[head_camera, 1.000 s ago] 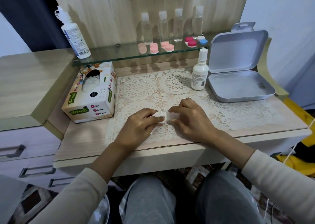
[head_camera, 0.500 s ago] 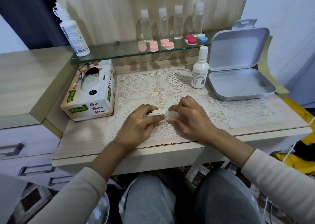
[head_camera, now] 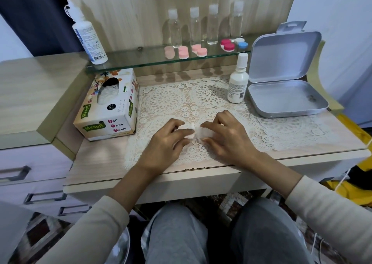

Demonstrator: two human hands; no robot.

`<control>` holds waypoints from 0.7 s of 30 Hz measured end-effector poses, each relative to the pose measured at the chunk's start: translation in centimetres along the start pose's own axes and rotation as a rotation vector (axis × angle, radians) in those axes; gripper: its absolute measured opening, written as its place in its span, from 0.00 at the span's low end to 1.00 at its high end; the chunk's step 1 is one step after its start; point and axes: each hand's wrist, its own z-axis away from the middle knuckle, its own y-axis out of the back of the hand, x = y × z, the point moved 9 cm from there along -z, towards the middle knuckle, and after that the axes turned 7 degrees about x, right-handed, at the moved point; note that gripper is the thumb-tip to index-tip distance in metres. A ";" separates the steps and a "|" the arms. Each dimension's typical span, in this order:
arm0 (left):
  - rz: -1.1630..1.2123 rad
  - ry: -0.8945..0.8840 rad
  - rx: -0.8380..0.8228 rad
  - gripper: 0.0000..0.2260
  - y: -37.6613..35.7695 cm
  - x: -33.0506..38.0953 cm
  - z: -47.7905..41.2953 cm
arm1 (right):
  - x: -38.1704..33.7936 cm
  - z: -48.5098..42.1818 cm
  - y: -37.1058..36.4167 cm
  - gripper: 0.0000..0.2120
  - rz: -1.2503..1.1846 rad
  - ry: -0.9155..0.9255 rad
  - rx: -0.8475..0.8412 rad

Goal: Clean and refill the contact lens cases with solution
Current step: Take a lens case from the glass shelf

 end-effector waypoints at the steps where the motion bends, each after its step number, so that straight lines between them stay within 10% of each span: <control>1: -0.010 -0.011 -0.004 0.09 -0.1 0.0 0.1 | 0.1 0.0 0.0 0.14 0.001 -0.004 0.005; 21: 0.006 0.024 0.038 0.04 0.7 -0.1 0.0 | 0.7 0.1 -1.0 0.14 -0.037 -0.089 -0.116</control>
